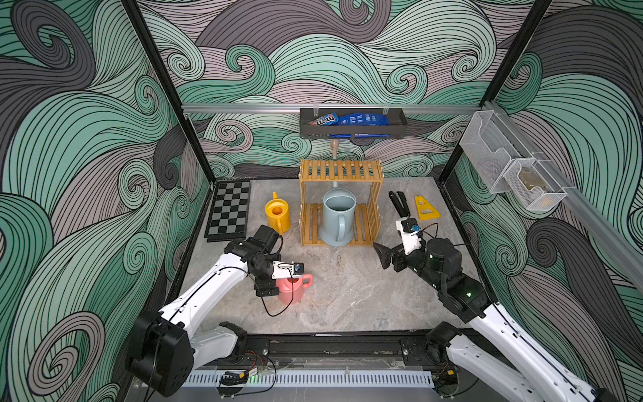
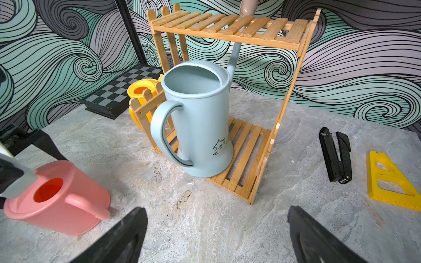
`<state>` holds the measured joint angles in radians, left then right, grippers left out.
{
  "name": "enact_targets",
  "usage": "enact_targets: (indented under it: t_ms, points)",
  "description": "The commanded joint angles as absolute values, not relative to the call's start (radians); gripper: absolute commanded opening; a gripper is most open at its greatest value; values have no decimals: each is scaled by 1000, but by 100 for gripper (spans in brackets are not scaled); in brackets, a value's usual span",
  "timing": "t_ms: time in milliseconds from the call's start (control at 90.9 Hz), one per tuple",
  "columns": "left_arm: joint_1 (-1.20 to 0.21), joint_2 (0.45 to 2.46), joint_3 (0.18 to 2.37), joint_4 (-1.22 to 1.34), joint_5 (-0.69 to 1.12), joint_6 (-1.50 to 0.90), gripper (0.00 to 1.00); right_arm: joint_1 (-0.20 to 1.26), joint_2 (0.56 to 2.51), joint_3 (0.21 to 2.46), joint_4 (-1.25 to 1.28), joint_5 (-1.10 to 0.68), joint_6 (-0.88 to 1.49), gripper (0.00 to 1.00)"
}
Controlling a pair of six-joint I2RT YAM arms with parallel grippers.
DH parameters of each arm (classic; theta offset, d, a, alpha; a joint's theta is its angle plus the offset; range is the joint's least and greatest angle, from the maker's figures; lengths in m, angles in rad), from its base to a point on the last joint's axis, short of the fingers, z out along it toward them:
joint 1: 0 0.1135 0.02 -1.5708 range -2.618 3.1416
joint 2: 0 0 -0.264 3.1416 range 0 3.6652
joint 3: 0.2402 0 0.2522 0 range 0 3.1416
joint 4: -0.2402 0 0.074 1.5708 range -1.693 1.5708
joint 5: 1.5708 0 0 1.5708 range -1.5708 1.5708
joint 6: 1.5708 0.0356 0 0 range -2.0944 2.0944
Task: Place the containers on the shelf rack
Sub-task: 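Pick up a container from the center of the board.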
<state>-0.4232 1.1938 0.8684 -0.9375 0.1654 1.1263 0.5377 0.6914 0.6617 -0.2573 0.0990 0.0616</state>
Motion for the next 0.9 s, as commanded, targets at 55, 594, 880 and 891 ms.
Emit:
enact_targets:
  t_ms: [55,594,880,891]
  points:
    - [-454,1203,931,-892,190,1119,89,532,663,648,-264,19,14,98]
    - [-447,1044,960,-1025,117,914,99,638,646,522,-34,-258,-194,95]
    - [-355,985,1042,-1009,183,705,99,776,740,530,23,-335,-361,92]
    - [-352,984,1044,-1004,187,695,99,778,742,526,30,-341,-364,92]
